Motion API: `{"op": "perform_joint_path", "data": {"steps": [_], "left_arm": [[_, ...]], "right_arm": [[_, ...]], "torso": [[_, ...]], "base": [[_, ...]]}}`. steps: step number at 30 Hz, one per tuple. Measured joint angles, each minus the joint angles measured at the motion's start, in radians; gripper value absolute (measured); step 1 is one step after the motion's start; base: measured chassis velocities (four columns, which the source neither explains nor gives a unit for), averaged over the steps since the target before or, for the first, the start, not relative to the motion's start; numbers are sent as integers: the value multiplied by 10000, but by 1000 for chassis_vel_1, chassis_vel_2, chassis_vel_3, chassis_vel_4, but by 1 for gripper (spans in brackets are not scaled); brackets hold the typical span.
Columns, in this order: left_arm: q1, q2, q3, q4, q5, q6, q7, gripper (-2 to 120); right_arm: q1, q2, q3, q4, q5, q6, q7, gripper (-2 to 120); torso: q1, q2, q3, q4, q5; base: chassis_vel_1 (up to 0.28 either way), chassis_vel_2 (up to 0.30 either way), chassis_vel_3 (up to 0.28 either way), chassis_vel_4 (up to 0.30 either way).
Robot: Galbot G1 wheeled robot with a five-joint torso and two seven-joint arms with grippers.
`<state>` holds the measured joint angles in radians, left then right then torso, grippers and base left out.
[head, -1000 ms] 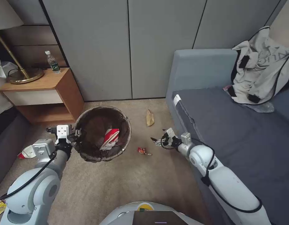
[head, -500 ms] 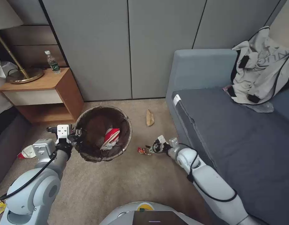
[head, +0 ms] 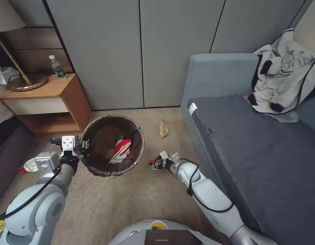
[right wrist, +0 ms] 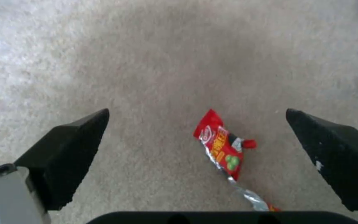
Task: Pick up the trash bin, then pick up the garbage from the floor and place it into the trash bin.
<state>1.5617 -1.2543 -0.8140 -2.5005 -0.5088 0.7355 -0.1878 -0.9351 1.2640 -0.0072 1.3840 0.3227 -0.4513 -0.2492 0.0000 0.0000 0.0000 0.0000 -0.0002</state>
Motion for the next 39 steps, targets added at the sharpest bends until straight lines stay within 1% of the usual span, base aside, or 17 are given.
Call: {"op": "perform_joint_path", "data": {"steps": [2, 6, 17, 25, 35, 39], "left_arm": [[1, -6, 0, 0, -2, 0, 0, 2], [43, -5, 4, -1, -32, 0, 0, 2], [102, -12, -9, -1, -64, 0, 0, 2], [103, -27, -10, 0, -55, 0, -11, 2], [136, -104, 48, 2, 0, 0, -15, 2], [155, -116, 50, 5, 23, 0, -11, 2]], "right_arm": [[42, 105, -5, -170, -76, 24, -1, 100], [151, 483, 68, -1047, -620, 258, -8, 100], [403, 769, 98, -1921, -919, 464, -12, 100], [775, 1150, 227, -3032, -1403, 672, -3, 100], [905, 1232, 241, -3482, -1619, 825, 3, 100], [998, 1287, 218, -3600, -1803, 837, 187, 100]], "torso": [[0, 0, 0, 0, -1], [0, 0, 0, -1, 1], [0, 0, 0, 0, 1], [0, 0, 0, 0, 2], [0, 0, 0, -1, 2], [0, 0, 0, -1, 2]], "base": [[0, 0, 0, 0], [0, 0, 0, 0], [0, 0, 0, 0], [0, 0, 0, 0], [0, 0, 0, 0], [0, 0, 0, 0]]}}
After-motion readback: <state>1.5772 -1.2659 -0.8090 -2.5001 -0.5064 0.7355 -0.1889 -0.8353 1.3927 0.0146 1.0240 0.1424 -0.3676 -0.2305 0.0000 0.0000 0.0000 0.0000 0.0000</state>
